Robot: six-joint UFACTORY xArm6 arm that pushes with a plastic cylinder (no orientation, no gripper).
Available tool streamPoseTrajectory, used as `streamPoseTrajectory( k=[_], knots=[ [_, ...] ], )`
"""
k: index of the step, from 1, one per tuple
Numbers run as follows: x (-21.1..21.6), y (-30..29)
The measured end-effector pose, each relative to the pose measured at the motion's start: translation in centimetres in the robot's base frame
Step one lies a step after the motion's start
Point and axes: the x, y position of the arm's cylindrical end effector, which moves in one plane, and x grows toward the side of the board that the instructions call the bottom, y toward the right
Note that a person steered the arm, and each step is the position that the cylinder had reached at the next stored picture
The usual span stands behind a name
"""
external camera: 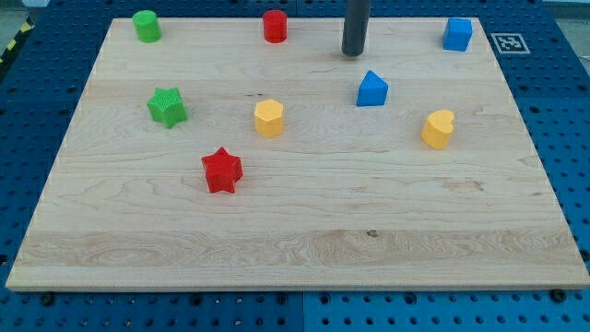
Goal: Move the yellow hexagon closer to the green star
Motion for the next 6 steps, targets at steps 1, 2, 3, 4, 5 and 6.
streamPoseTrajectory(
  k=[1,2,3,4,5,6],
  knots=[
    [-0.1,0.0],
    [-0.1,0.0],
    [0.6,-1.0],
    [3.0,-4.1],
    [6.0,-5.5],
    [11.5,-4.1]
  ],
)
